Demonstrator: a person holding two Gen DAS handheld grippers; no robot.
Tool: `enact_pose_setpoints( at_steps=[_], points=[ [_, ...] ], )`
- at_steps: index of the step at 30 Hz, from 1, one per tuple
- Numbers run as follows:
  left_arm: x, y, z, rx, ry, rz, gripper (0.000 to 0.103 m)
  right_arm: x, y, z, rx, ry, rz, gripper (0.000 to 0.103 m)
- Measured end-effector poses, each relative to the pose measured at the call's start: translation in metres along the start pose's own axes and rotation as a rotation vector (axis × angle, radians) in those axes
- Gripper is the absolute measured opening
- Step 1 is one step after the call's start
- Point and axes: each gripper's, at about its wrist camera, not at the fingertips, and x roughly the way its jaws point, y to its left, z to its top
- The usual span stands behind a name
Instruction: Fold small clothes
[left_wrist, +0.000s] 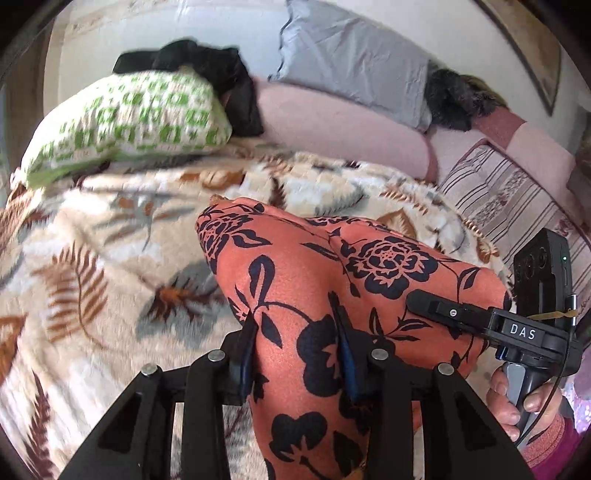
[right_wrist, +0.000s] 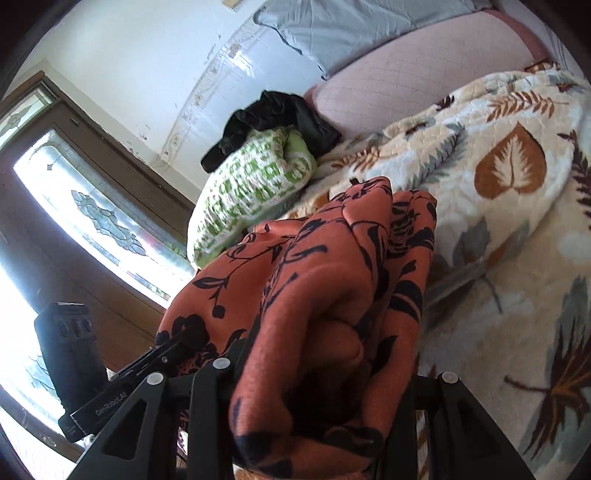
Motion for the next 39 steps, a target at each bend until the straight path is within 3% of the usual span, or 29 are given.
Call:
enact_pose_setpoints(
  at_steps=[3,4,5,8,13,16,21,23,29,36,39],
  points=[
    [0.036,0.018,-0.026,-0.041,0.145,0.059,0.054,0.034,-0.022,-0.026,0.064,0.162,-0.091,0.043],
    [0.035,0.019,-0.029,-0.036,0.131,0.058,0.056,0.041,-0.028,-0.033,0.083,0.198,-0.125,0.056],
    [0.031,0.018,-0.028,-0.031,0.123,0.064,0.057,0.041,-0.031,-0.036,0.102,0.2,-0.145,0.063],
    [0.011,0.012,-0.024,-0.013,0.083,0.104,0.057,0.024,-0.029,-0.034,0.121,0.181,-0.147,0.063],
    [-0.032,0.012,-0.024,-0.014,0.006,0.163,0.058,-0.039,-0.015,-0.03,0.056,0.047,-0.187,0.063],
    [-0.066,0.005,-0.021,-0.024,-0.055,0.195,0.066,-0.082,-0.003,-0.029,0.002,-0.04,-0.236,0.063],
    [-0.139,-0.029,-0.011,-0.007,-0.242,0.266,0.089,-0.147,0.037,-0.028,-0.1,-0.178,-0.314,0.063],
    [-0.169,-0.045,-0.007,0.007,-0.322,0.279,0.095,-0.168,0.063,-0.026,-0.145,-0.238,-0.335,0.069],
    [-0.25,-0.09,-0.005,0.109,-0.522,0.357,0.102,-0.223,0.137,-0.032,-0.277,-0.401,-0.316,0.072],
    [-0.296,-0.138,-0.017,0.251,-0.577,0.272,0.103,-0.274,0.192,-0.049,-0.373,-0.555,-0.295,0.074],
    [-0.301,-0.155,-0.021,0.309,-0.577,0.279,0.103,-0.292,0.204,-0.056,-0.402,-0.613,-0.302,0.076]
  ],
)
